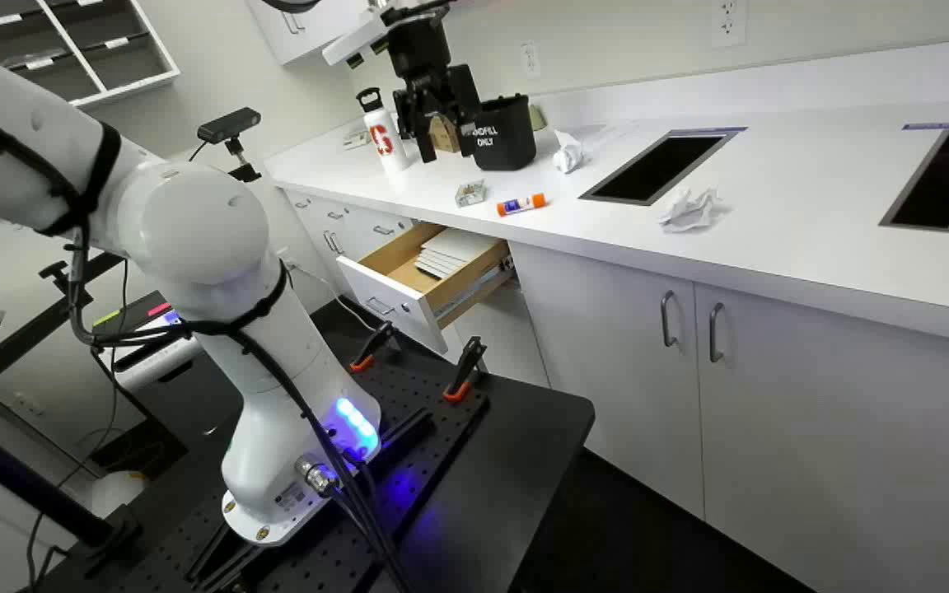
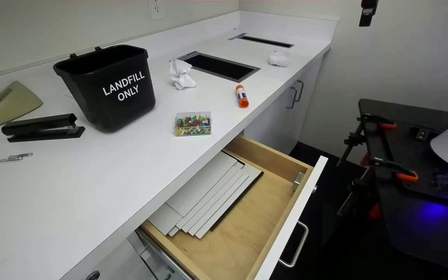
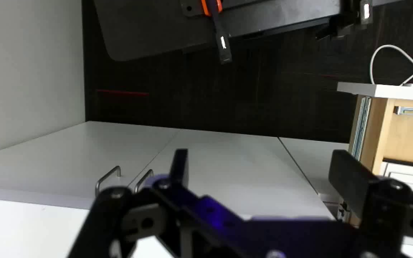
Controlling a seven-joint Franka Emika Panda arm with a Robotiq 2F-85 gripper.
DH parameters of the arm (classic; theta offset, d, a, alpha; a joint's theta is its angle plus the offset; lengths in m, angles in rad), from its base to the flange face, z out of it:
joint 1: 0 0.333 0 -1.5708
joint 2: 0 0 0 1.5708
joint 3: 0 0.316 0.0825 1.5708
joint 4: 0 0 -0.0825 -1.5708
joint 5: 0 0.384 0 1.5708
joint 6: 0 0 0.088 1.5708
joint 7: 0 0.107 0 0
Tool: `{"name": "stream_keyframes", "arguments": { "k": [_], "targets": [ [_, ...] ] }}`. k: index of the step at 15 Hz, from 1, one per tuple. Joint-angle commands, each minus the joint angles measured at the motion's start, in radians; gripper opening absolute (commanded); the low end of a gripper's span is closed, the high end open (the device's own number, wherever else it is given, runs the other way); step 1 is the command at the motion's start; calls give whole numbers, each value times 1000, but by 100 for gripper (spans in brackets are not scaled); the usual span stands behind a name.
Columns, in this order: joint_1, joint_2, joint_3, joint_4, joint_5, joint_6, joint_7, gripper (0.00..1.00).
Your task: Open the drawer that's nearest to the wall
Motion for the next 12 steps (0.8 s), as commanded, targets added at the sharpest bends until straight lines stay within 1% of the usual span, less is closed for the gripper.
{"name": "stream_keyframes", "arguments": {
  "k": [1,6,9,12],
  "targets": [
    [2,0,-2,1,-1,-2,1,100],
    [2,0,-2,1,-1,-2,1,100],
    [-37,-2,-56,19,33,10,21,100],
    [-105,23,-153,38,55,8,13,100]
  ]
}}
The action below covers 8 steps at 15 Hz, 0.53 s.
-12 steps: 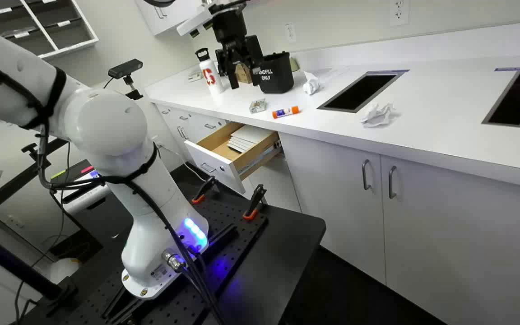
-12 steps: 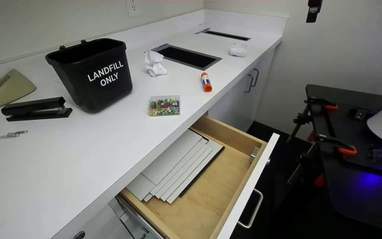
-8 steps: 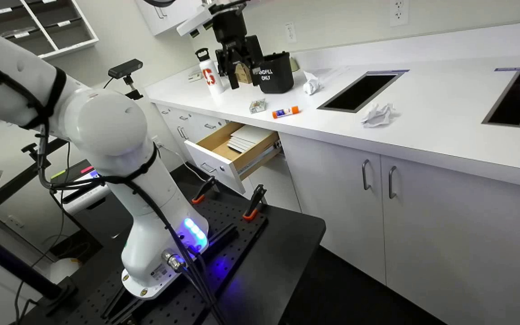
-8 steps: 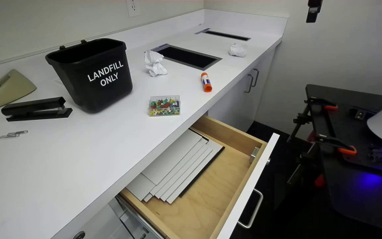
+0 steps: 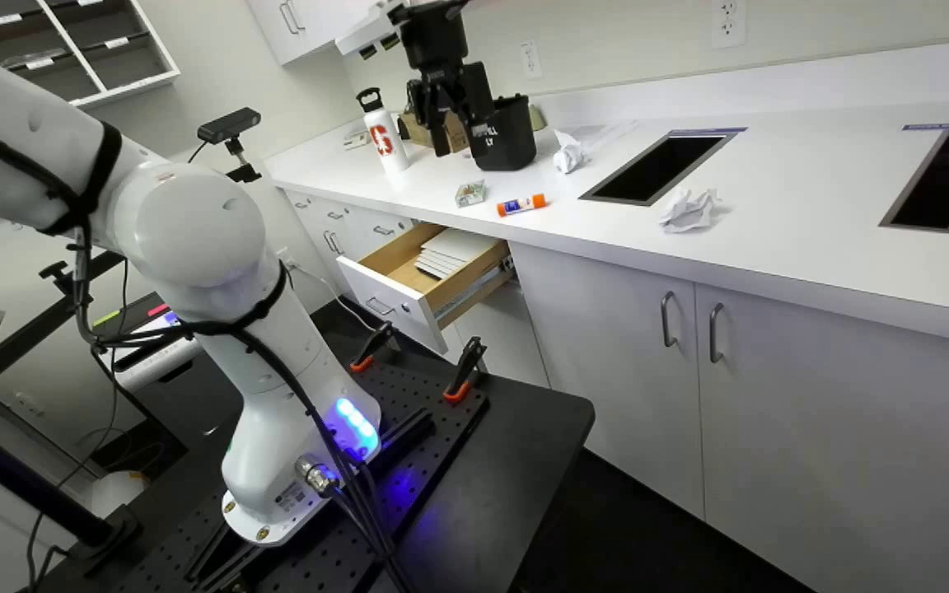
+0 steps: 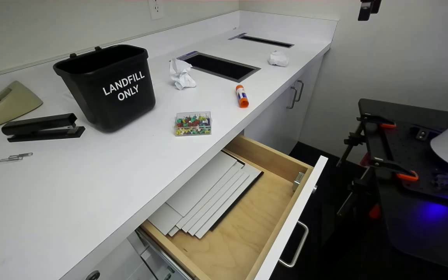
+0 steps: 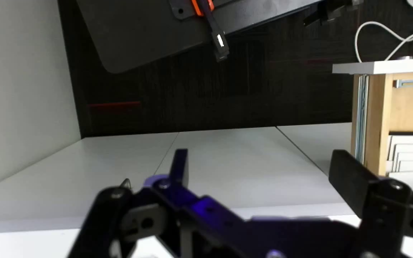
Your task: Open the drawer that's nearest to the wall
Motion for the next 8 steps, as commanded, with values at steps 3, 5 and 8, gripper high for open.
{"name": "stream_keyframes", "arguments": {
  "k": [3,5,8],
  "targets": [
    [-140,74,-173,23,42,62,-9,100],
    [-190,135,-246,18,57,143,-12,100],
    [-244,239,-334,21,118,284,-12,100]
  ]
}}
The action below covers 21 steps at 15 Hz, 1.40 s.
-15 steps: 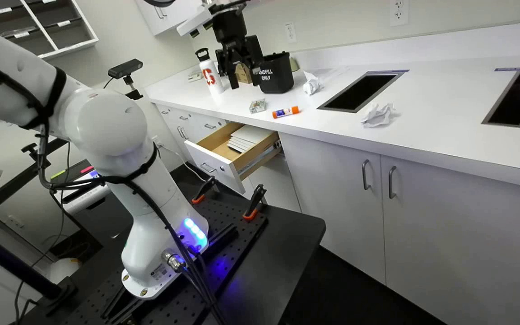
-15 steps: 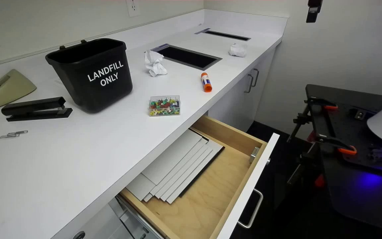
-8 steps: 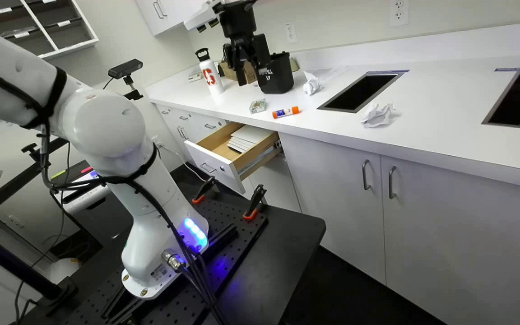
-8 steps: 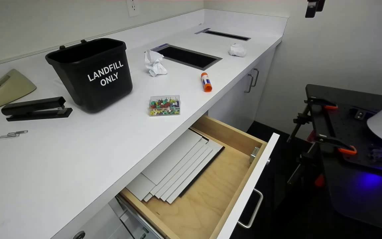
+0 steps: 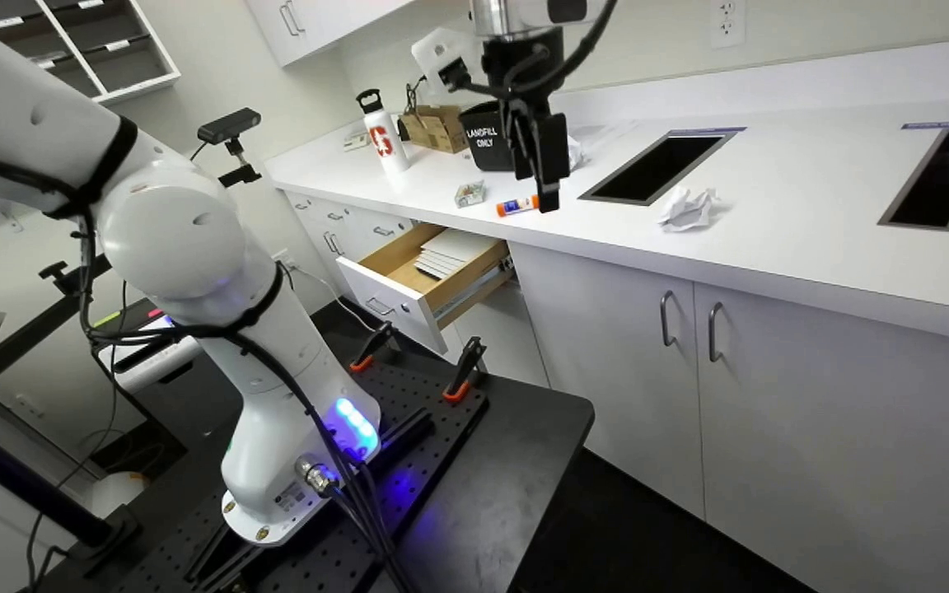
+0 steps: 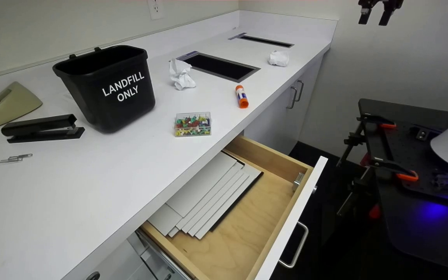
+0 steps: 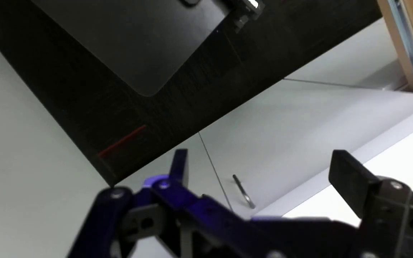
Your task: Open the drawer that's nearest to the wall
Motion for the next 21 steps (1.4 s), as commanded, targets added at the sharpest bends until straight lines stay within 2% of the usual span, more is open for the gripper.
{"name": "stream_keyframes", "arguments": {
  "k": [1,2,3,5,9,11,17,19,21],
  "targets": [
    [-56,156,-72,22,105,159,-5,100],
    [-61,181,-81,22,144,199,13,100],
    [-74,113,-48,1,97,142,-12,100],
    [-80,163,-67,5,129,186,-9,100],
    [-76,197,-69,32,156,195,13,100],
    [-67,261,-113,104,269,121,15,100],
    [-82,495,-253,245,567,27,-38,100],
    [-100,591,-280,275,697,-16,-67,100],
    [-143,690,-278,303,838,-76,-106,100]
  ]
}}
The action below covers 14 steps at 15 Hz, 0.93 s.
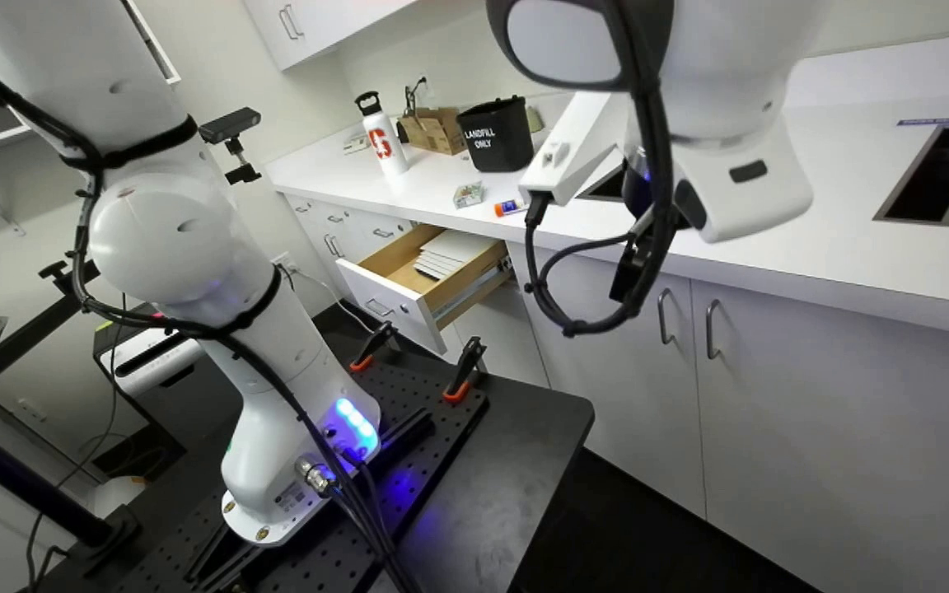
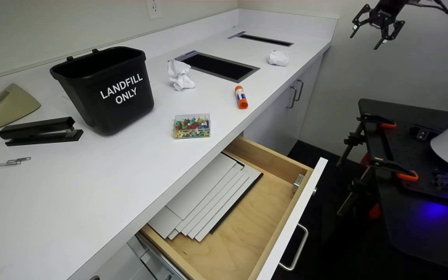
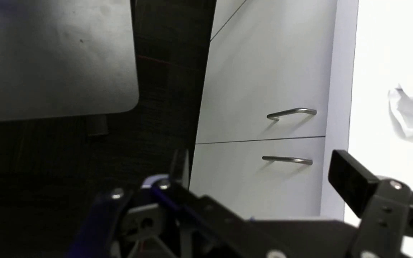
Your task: Open the drawer that's nearest to the wall
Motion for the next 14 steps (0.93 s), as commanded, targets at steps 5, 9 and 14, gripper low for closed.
{"name": "stream_keyframes", "arguments": {
  "k": [5,9,14],
  "targets": [
    [-225,376,78,144,462,-269,-114,100],
    [-204,332,77,97,390,-186,-107,100],
    [-223,344,99,112,429,-234,-73,100]
  ]
}}
